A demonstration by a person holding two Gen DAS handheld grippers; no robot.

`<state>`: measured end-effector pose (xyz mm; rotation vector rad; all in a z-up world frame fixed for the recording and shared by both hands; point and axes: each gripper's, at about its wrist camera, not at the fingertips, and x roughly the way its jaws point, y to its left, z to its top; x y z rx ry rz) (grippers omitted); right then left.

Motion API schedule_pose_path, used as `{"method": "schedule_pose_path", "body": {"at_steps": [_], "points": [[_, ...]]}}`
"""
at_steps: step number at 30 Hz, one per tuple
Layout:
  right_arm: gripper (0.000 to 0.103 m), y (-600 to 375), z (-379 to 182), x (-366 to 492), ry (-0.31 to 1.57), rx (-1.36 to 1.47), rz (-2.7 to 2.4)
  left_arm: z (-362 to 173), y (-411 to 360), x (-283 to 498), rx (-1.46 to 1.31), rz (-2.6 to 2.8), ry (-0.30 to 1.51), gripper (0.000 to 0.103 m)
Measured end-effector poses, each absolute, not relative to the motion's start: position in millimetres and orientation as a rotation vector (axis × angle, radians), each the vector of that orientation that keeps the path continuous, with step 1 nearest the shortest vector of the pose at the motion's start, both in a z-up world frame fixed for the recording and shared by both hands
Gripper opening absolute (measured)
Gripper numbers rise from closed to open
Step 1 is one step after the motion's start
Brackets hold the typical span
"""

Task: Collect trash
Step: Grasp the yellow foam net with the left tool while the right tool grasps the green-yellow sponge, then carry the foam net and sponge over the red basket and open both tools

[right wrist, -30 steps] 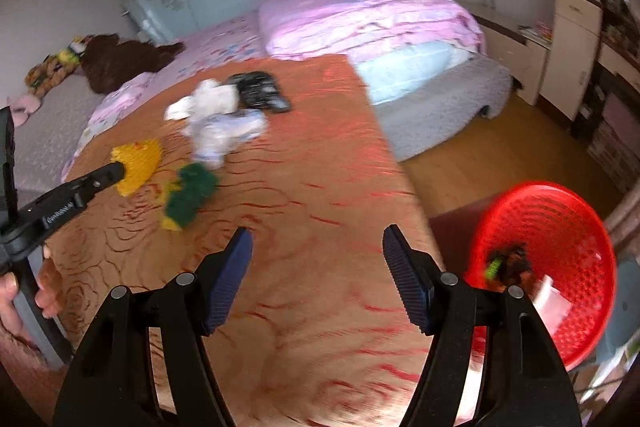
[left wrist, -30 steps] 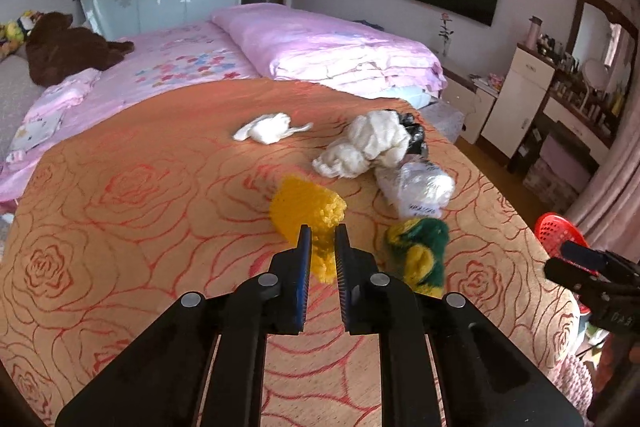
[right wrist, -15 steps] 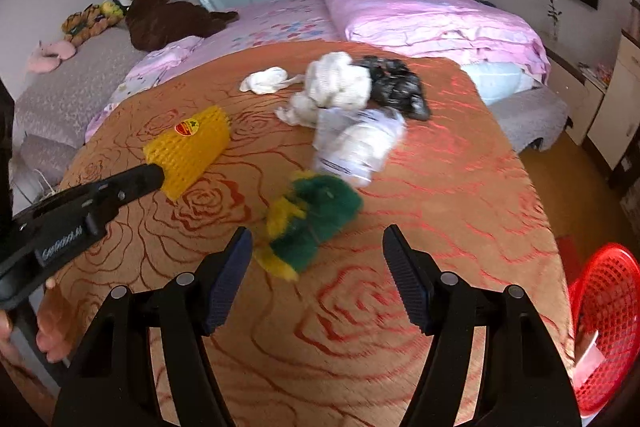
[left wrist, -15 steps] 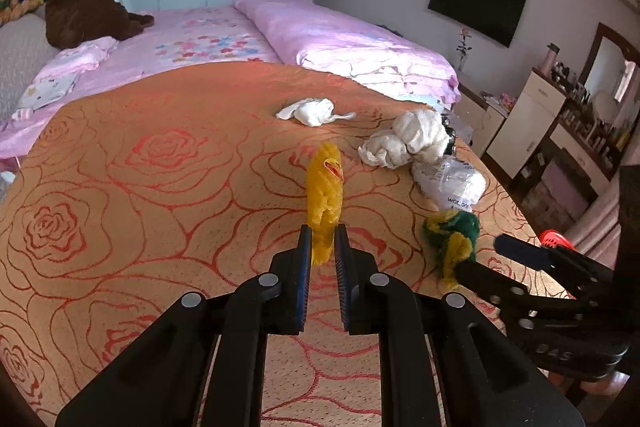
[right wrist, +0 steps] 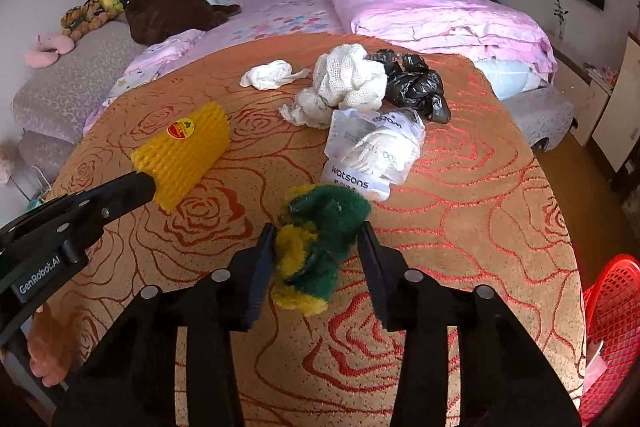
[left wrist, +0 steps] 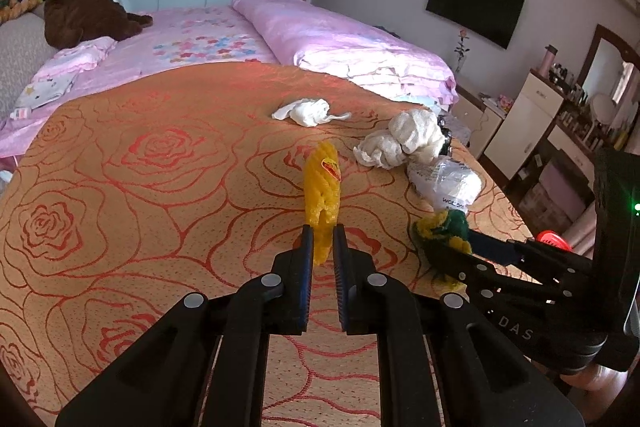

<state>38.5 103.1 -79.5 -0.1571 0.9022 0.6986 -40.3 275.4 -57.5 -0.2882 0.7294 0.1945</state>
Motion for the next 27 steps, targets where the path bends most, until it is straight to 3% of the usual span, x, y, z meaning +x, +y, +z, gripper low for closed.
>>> {"method": "schedule_pose_path", "body": {"at_steps": [27], "points": [[0.039, 11, -53, 27, 0.839, -0.031, 0.597, -23, 231, -51, -0.230, 0.114, 0.665, 0.008]]}}
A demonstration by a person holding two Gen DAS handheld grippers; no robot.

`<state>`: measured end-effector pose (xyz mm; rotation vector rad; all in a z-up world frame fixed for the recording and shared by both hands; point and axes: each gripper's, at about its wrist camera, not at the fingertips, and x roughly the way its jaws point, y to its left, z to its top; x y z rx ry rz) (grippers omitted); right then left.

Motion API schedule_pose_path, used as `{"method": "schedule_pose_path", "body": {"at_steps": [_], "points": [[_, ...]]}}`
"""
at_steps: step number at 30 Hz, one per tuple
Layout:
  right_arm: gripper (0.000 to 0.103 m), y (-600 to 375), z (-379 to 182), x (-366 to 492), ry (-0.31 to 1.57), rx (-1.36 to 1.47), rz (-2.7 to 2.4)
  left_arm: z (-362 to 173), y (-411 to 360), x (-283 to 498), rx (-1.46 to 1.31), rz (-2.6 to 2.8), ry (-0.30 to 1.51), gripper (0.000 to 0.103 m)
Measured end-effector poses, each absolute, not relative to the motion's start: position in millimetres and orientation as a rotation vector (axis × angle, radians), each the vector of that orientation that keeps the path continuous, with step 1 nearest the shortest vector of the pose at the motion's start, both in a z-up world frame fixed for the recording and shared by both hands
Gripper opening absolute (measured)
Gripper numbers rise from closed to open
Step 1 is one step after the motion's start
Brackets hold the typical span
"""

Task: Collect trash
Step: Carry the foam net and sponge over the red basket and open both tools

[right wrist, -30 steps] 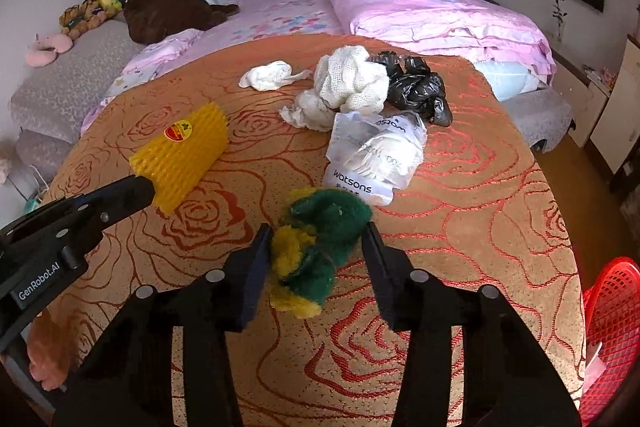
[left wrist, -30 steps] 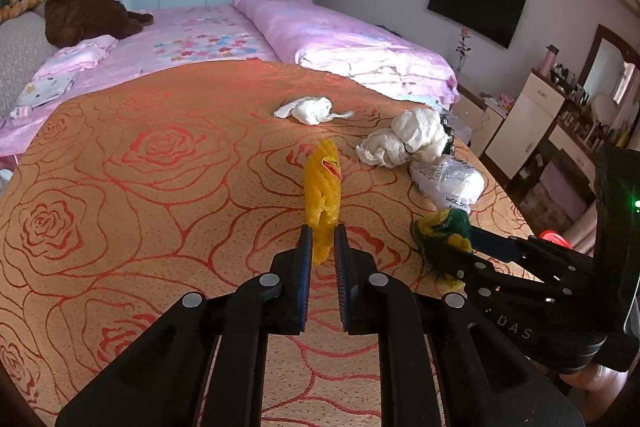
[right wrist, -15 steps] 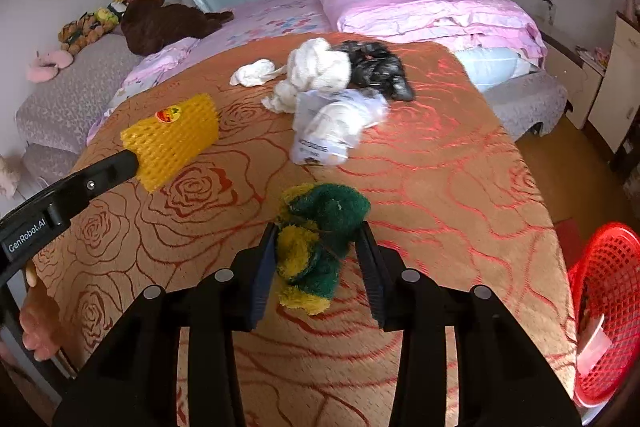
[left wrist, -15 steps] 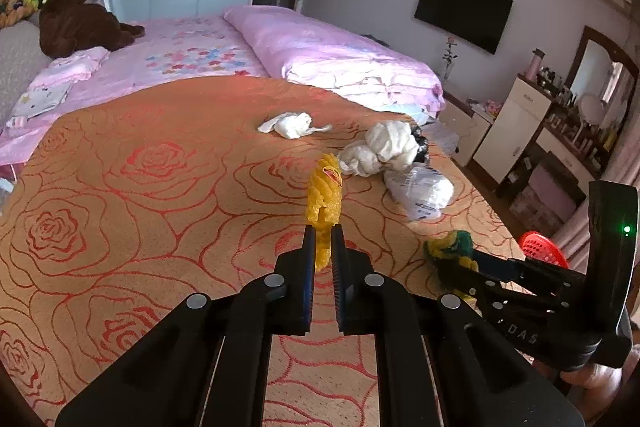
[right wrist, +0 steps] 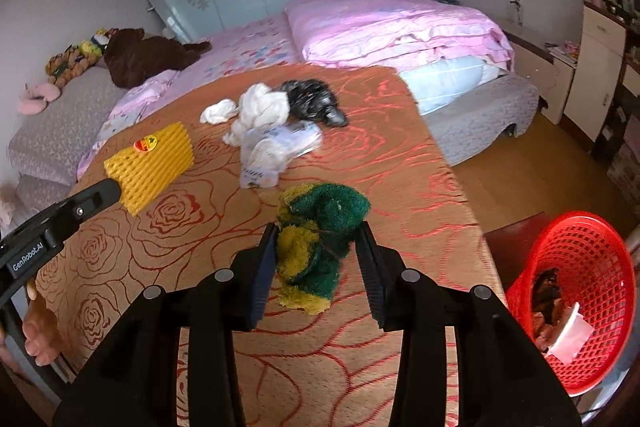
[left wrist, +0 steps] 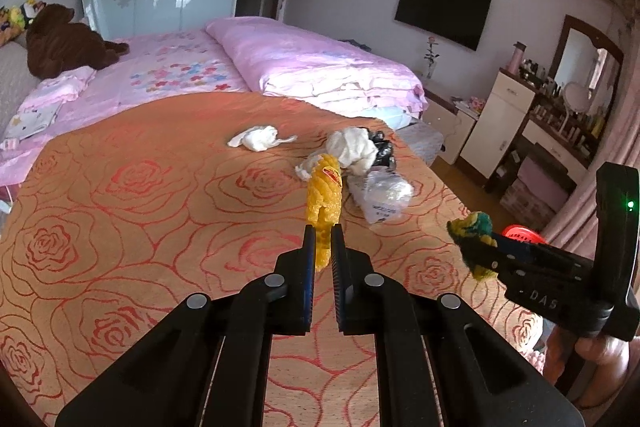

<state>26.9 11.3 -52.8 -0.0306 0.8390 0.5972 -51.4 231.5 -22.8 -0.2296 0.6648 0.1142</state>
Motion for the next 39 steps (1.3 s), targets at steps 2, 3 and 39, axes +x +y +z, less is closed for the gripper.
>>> {"method": "schedule_pose_path", "body": {"at_steps": [2, 3, 39], "points": [[0.039, 6, -50, 27, 0.832, -0.025, 0.587, -22, 229, -50, -0.227, 0.112, 0.665, 0.008], [0.039, 2, -48, 27, 0.825, -0.024, 0.580, -22, 227, -48, -0.225, 0.110, 0.666, 0.008], [0.039, -155, -11, 41, 0.730, 0.010, 0.268, -2, 104, -5, -0.037, -0.146, 0.655, 0.008]]}}
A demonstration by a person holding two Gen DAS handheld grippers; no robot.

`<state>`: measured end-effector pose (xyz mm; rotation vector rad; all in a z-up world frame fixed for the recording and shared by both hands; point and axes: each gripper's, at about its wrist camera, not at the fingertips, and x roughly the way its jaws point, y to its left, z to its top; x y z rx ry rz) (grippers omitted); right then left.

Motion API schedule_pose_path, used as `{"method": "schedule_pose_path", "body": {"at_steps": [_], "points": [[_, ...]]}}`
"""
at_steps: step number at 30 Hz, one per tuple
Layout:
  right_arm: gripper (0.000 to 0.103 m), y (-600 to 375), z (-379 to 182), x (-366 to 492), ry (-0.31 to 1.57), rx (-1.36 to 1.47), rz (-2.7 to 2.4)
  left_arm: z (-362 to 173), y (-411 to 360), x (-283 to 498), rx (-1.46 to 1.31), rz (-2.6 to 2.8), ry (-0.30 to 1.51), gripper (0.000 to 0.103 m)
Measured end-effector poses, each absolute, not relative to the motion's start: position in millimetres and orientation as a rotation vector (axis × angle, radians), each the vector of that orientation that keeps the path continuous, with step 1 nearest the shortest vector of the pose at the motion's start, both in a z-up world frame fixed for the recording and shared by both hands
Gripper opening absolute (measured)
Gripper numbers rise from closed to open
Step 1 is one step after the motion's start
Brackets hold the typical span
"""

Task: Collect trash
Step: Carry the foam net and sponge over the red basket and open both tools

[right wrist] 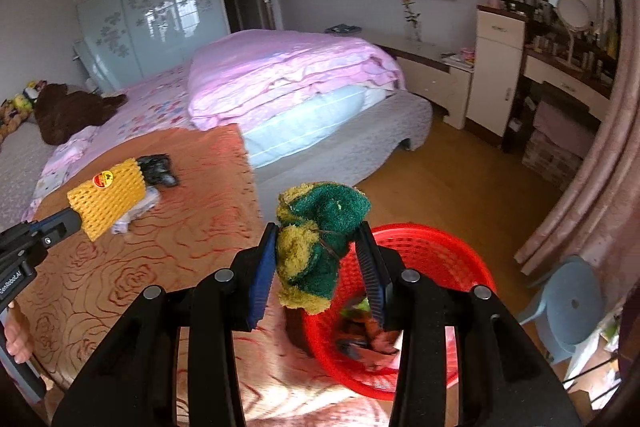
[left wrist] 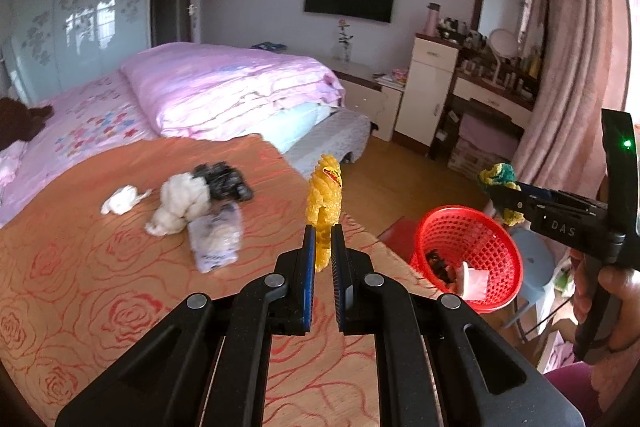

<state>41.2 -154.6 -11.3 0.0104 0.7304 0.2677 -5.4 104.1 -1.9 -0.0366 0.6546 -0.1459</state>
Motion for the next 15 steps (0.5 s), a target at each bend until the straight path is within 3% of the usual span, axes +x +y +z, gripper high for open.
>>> {"method": "schedule_pose_path", "body": {"at_steps": [15], "points": [[0.039, -218, -27, 33, 0.759, 0.037, 0.137, -11, 32, 21, 0.044, -0.305, 0.703, 0.008]]}}
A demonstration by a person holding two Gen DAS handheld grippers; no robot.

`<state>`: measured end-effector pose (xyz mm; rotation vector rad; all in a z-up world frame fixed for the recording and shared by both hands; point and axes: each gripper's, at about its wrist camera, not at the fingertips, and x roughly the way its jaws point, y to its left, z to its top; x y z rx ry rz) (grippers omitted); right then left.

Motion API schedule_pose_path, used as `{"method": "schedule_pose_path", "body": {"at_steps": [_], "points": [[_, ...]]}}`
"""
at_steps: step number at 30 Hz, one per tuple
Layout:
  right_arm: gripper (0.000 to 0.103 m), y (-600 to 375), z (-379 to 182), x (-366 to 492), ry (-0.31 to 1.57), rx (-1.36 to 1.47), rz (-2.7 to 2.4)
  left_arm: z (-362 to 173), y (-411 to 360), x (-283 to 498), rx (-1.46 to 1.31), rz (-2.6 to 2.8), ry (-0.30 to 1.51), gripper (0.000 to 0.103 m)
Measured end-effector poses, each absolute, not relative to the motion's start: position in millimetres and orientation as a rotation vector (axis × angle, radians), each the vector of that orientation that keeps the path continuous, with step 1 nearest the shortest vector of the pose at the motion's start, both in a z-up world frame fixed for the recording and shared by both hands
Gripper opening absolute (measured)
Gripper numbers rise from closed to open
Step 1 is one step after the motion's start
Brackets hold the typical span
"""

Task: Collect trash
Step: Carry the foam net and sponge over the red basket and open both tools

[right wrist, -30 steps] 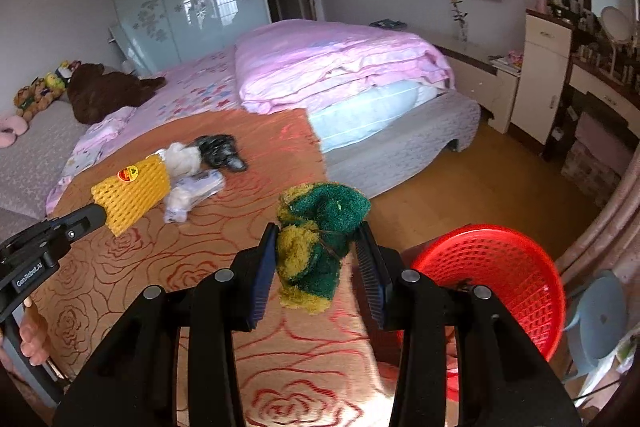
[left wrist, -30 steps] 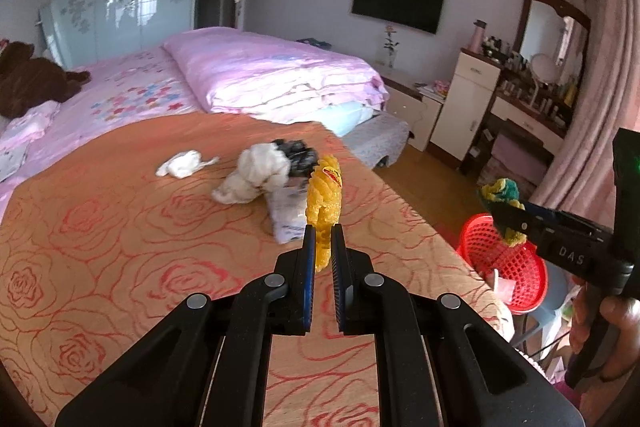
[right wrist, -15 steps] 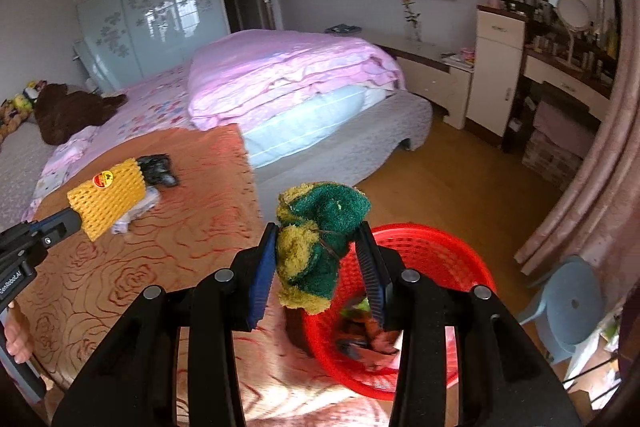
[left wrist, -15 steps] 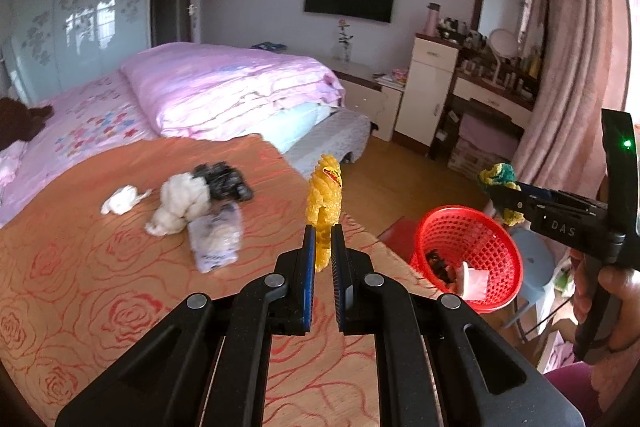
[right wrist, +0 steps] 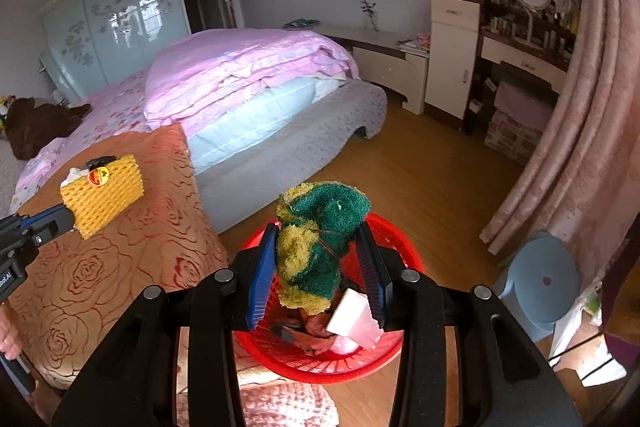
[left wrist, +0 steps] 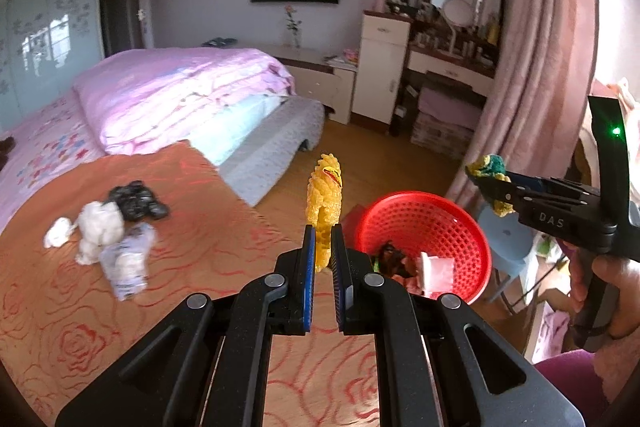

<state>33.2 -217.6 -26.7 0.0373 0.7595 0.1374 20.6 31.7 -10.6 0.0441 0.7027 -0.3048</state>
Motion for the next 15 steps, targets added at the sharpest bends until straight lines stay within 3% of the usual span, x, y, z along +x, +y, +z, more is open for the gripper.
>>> {"method": "schedule_pose_path", "body": {"at_steps": [15], "points": [[0.039, -245, -49, 43, 0.829, 0.118, 0.087, -48, -41, 41, 0.121, -0.469, 0.834, 0.008]]}}
